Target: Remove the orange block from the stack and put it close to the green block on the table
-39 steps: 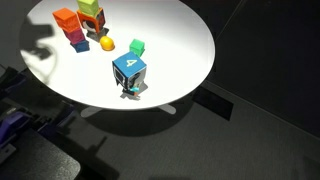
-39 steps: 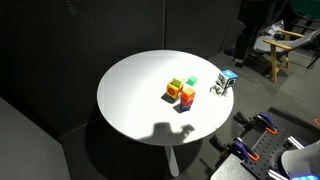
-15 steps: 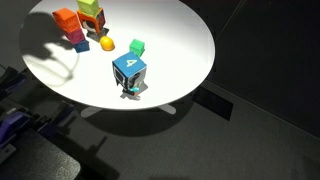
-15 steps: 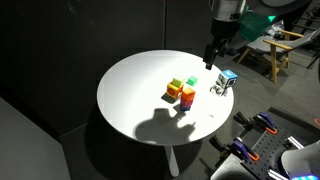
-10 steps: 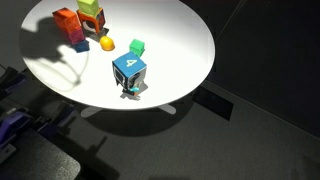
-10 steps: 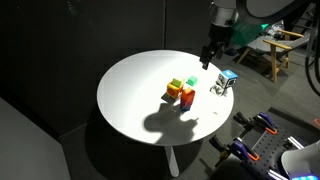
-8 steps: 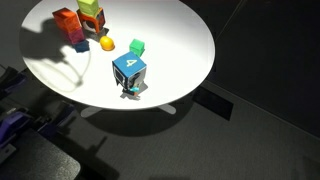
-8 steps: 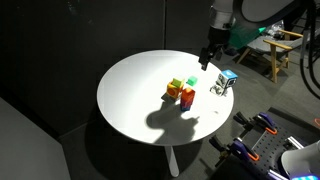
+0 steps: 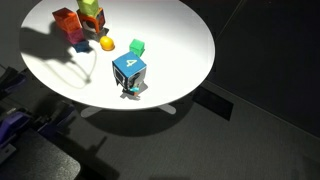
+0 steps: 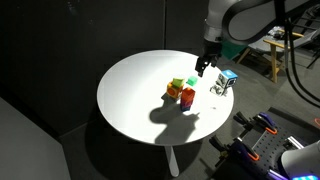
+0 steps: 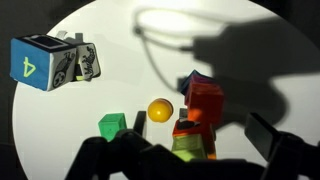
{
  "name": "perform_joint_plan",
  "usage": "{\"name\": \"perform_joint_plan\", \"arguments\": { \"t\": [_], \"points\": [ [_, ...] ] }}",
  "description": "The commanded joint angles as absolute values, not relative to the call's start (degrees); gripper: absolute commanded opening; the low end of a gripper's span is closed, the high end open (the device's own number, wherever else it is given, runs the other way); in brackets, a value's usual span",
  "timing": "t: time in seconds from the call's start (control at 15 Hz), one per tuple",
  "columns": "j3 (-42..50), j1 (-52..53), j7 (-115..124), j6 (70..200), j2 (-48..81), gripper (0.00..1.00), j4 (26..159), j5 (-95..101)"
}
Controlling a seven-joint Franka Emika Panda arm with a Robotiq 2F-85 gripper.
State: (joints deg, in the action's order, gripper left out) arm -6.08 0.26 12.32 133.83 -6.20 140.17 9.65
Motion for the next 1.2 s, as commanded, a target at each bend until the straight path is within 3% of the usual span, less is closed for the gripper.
{"name": "perform_joint_plan", "arguments": {
  "t": [0.0, 0.6, 1.13],
  "points": [
    [-5.16, 0.66, 12.93, 135.42, -4.12, 1.00, 139.36, 10.84],
    [-4.93, 1.03, 12.29, 135.17, -4.19, 1.00, 139.84, 9.67],
    [-4.41, 1.38, 10.99, 145.29, 2.02, 1.00, 139.70, 6.43]
  ]
}}
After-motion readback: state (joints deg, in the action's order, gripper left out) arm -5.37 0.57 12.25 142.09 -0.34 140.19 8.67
